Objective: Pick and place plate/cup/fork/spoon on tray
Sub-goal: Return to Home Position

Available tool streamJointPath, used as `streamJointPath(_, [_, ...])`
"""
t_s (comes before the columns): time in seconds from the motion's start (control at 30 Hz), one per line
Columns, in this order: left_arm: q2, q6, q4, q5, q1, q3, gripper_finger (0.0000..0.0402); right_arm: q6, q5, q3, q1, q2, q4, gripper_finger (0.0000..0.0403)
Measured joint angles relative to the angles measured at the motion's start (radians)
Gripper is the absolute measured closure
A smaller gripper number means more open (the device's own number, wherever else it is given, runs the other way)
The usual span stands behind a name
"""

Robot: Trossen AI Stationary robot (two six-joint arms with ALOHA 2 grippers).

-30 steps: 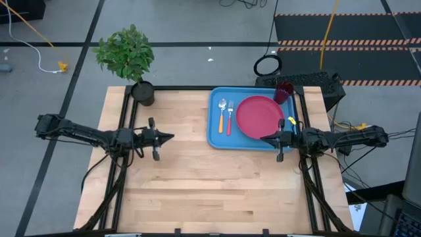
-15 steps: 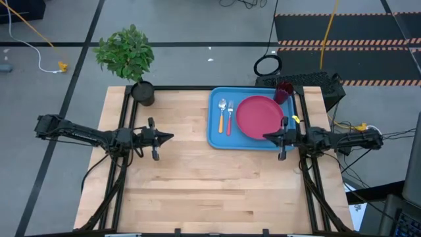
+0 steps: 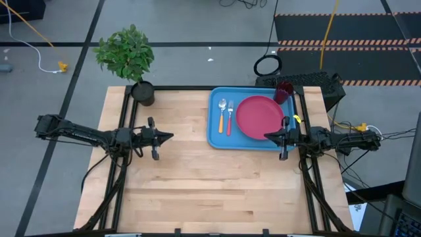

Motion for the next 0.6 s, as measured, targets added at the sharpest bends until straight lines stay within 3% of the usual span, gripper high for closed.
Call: streamJointPath(0.6, [0.000, 0.011, 0.037, 0.000, 0.000, 0.001, 0.0392, 0.002, -0.025, -0.022, 0.000, 0.002, 0.022, 0.0403])
